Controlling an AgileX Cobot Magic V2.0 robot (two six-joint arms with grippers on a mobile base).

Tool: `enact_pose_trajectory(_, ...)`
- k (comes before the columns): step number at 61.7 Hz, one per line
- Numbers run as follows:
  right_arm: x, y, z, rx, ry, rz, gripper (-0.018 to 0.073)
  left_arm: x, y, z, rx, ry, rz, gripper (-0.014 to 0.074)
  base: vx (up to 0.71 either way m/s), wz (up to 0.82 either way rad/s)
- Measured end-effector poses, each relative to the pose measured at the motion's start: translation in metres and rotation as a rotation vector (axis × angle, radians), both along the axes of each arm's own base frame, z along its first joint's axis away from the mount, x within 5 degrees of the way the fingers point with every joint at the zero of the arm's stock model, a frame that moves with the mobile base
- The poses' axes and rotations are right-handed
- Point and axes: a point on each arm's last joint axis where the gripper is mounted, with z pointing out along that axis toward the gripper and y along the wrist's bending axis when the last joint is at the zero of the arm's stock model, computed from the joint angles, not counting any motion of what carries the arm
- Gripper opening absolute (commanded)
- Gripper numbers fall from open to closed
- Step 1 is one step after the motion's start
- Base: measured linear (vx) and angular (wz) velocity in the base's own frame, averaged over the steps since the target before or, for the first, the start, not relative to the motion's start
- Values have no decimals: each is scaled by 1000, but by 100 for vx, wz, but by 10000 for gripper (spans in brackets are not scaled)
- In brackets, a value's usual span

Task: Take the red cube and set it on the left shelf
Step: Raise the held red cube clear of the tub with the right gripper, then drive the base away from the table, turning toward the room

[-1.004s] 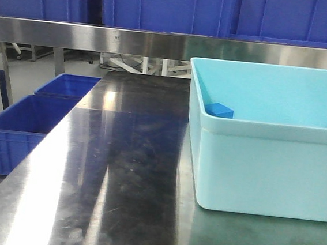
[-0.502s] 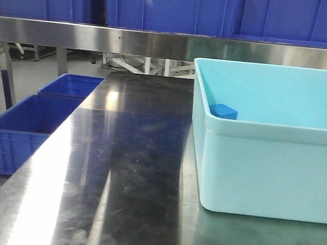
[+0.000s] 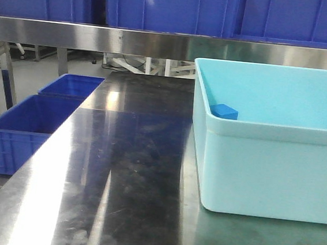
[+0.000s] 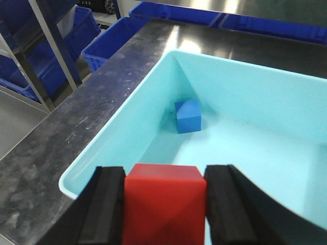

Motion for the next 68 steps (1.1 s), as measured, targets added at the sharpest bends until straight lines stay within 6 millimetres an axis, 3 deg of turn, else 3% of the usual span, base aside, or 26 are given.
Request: enact_pose_trajectory(68,0,0,0,1,-1,0,58,0,0,0,0,0,0,106,-2,8)
